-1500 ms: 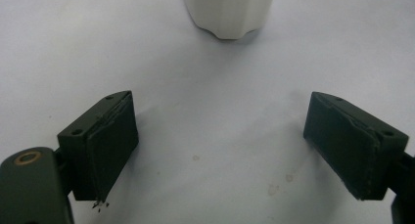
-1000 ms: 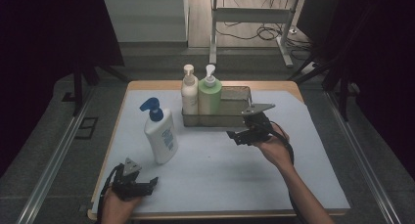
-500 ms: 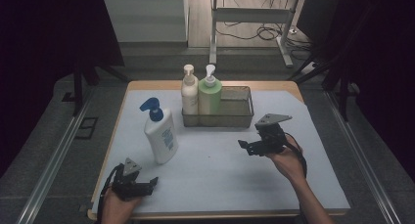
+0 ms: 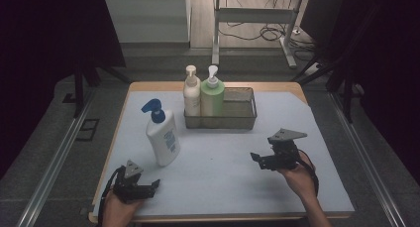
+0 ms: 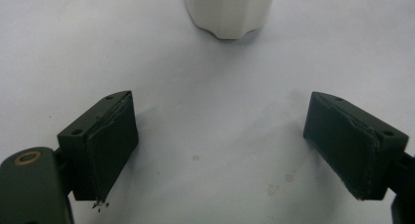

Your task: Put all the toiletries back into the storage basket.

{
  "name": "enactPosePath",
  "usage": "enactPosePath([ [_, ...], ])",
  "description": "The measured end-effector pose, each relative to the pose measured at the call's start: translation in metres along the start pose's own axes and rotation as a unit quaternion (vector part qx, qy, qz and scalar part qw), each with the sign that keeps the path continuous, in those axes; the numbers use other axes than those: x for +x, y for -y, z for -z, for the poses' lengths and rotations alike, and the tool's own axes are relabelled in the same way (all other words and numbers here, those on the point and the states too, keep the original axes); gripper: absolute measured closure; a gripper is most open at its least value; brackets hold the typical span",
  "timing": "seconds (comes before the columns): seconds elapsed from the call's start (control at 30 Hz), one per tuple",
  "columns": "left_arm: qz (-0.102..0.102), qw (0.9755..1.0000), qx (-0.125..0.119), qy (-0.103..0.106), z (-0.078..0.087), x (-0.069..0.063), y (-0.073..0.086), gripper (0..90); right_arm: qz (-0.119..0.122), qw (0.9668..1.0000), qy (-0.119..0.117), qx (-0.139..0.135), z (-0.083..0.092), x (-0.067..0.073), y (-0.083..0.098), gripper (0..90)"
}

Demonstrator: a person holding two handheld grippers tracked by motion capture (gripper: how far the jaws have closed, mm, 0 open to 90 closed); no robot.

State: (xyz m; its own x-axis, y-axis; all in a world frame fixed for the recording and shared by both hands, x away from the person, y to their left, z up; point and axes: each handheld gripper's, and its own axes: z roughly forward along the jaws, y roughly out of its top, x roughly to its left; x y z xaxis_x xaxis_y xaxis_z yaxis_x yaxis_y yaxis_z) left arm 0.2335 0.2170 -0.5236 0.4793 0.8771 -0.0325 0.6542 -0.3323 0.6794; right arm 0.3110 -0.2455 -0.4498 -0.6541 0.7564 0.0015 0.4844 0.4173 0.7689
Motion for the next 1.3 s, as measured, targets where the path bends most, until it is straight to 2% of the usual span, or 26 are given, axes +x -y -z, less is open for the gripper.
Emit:
enactPosePath([
  [0.13, 0.0, 1.0, 0.001, 0.001, 0.0, 0.0, 0.0, 12.4, -0.014, 0.9999, 0.004, 0.007, -0.003, -0.005, 0.018, 12.9],
  [0.43, -0.006, 1.0, 0.0, 0.002, 0.001, 0.0, -0.001, 14.0, -0.023, 0.9996, 0.008, 0.017, -0.008, -0.009, 0.039, 13.1],
  [0.57, -0.01, 0.9999, -0.004, 0.008, 0.002, -0.001, -0.002, 20.8, -0.025, 0.9993, 0.008, 0.026, -0.013, -0.01, 0.049, 13.1],
  [0.7, -0.011, 0.9999, -0.005, 0.002, 0.003, 0.0, -0.003, 23.6, -0.028, 0.9988, 0.01, 0.038, -0.017, -0.013, 0.058, 13.1],
  [0.87, -0.004, 0.9999, -0.012, 0.003, 0.006, 0.003, -0.003, 28.8, -0.031, 0.998, 0.011, 0.054, -0.024, -0.015, 0.068, 12.4],
  [0.93, 0.0, 0.9999, -0.015, 0.006, 0.008, 0.005, -0.004, 31.8, -0.024, 0.9986, 0.018, 0.044, -0.025, -0.013, 0.071, 12.0],
  [1.2, 0.008, 0.9996, -0.012, 0.025, 0.008, 0.013, -0.006, 48.4, -0.024, 0.9986, 0.021, 0.042, -0.025, -0.012, 0.071, 11.9],
  [1.3, 0.009, 0.9996, -0.009, 0.026, 0.006, 0.016, -0.008, 54.6, -0.023, 0.9986, 0.022, 0.042, -0.025, -0.012, 0.071, 11.9],
])
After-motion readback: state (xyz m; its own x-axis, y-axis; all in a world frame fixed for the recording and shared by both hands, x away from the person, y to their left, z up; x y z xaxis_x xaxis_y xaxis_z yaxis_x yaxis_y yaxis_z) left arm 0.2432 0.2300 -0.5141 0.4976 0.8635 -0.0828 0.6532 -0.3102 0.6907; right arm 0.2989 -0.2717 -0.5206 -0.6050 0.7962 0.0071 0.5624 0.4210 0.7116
